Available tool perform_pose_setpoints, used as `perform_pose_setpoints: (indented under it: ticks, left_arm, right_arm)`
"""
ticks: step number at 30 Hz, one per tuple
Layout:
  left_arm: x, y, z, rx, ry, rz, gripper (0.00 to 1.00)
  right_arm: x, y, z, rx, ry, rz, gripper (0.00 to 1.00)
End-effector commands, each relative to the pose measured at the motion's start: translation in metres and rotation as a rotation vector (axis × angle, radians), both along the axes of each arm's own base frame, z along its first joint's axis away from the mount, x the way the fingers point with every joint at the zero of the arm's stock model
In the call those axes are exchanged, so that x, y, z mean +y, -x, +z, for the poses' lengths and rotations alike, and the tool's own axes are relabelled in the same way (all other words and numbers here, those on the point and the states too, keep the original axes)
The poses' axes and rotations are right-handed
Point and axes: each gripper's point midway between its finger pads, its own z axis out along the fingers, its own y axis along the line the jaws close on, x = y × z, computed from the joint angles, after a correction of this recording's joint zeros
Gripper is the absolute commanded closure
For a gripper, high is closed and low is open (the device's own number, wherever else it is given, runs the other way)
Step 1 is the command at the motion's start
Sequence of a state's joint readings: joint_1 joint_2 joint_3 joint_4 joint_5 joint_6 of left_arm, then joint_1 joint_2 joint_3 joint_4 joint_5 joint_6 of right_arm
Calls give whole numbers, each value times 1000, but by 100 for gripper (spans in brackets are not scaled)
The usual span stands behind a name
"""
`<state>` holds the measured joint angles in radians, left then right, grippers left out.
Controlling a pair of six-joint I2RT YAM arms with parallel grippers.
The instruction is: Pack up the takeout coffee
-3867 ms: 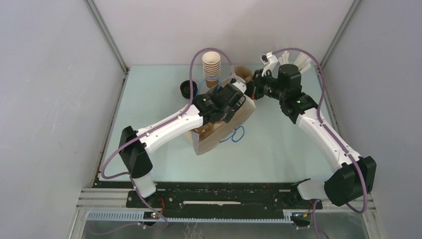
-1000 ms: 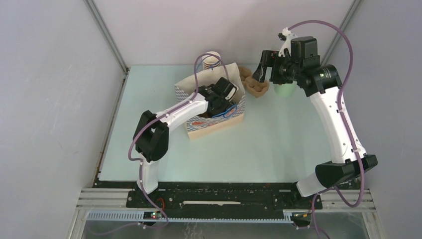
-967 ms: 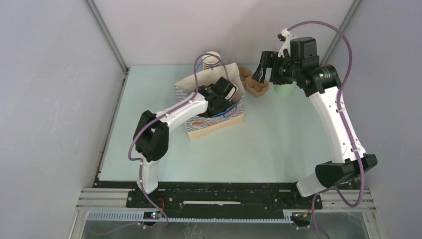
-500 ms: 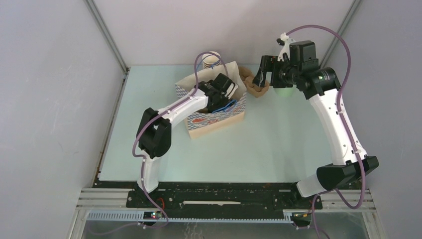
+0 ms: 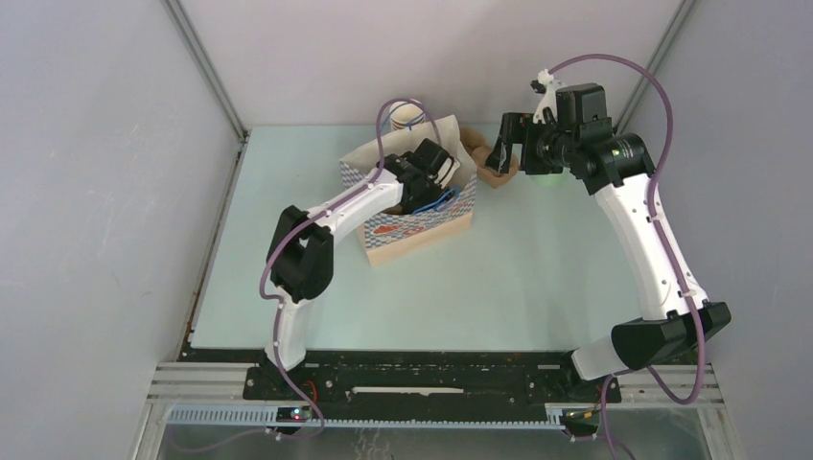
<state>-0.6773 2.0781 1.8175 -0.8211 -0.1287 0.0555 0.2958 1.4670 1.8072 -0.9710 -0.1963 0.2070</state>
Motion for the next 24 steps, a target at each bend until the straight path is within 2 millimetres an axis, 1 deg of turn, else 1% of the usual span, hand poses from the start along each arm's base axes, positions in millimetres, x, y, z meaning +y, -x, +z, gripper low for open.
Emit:
perform_pose_setpoints:
  ticks: [1, 4, 8, 11, 13, 14, 16, 24]
  left_arm:
    - [11, 10, -23, 85, -35, 33, 41]
    - [10, 5, -1, 48, -14, 56, 30]
    - [11, 0, 25, 12, 8, 67, 18]
    - [12, -2, 42, -18, 30, 73, 13]
    - [12, 0, 51, -25, 56, 95, 10]
    - [12, 1, 56, -29, 67, 96, 2]
    - [11, 3, 63, -33, 86, 93, 0]
    - [12, 5, 97, -83, 144, 112, 0]
  right_arm:
    - [5, 2, 15, -56, -20, 26, 5]
    - [8, 3, 14, -60, -32, 32, 5]
    - [13, 4, 12, -60, -39, 46, 5]
    - [14, 4, 10, -58, -41, 53, 5]
    - [15, 4, 9, -57, -43, 56, 5]
    - [16, 5, 8, -55, -44, 59, 5]
    - [18, 6, 6, -49, -44, 65, 5]
    - [24, 8, 0, -34, -43, 89, 5]
